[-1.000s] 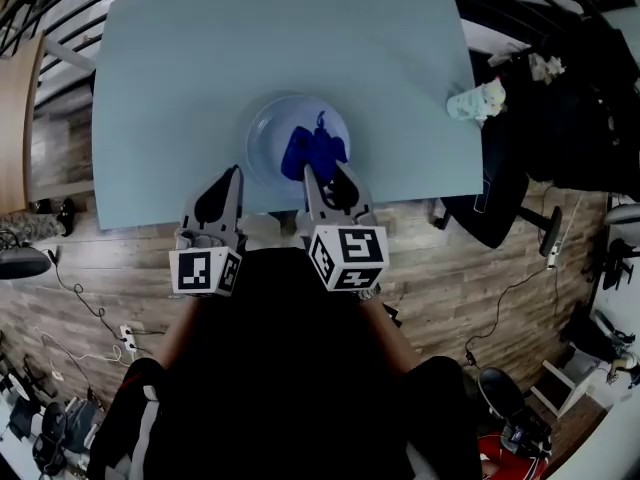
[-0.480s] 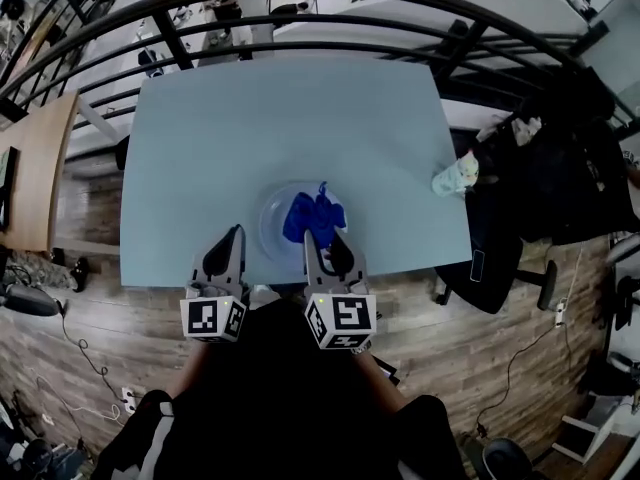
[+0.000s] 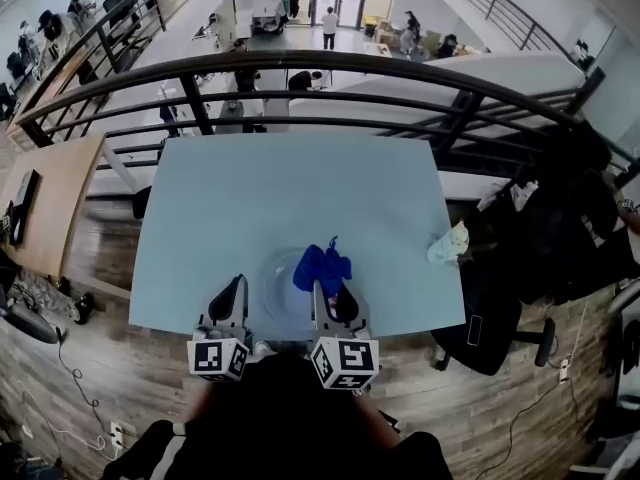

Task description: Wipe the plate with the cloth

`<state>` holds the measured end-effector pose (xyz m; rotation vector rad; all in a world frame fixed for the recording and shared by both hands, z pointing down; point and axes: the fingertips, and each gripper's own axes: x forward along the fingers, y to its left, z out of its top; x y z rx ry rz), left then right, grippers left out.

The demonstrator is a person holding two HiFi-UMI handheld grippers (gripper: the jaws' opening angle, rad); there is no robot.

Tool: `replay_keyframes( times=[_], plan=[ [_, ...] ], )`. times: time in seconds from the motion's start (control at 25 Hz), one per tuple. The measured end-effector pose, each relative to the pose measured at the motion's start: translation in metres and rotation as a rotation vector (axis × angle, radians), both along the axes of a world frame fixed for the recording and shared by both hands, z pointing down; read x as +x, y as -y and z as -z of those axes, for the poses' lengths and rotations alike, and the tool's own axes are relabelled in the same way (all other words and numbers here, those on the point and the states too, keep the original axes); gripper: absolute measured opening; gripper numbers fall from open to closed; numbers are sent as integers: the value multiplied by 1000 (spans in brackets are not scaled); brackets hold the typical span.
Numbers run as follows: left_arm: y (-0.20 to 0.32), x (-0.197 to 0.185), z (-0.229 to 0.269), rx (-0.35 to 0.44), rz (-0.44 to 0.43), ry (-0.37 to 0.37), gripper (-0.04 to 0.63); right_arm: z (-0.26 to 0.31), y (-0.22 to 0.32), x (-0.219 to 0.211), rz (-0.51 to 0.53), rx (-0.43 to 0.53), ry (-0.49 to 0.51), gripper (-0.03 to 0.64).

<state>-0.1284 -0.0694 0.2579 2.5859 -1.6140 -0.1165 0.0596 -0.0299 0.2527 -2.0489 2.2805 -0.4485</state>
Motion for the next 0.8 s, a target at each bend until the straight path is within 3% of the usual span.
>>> replay_keyframes(
  times=[0.8],
  plan=[
    [-3, 50, 18, 59, 21, -10, 2, 26, -4, 48, 18, 69, -56, 118]
  ],
)
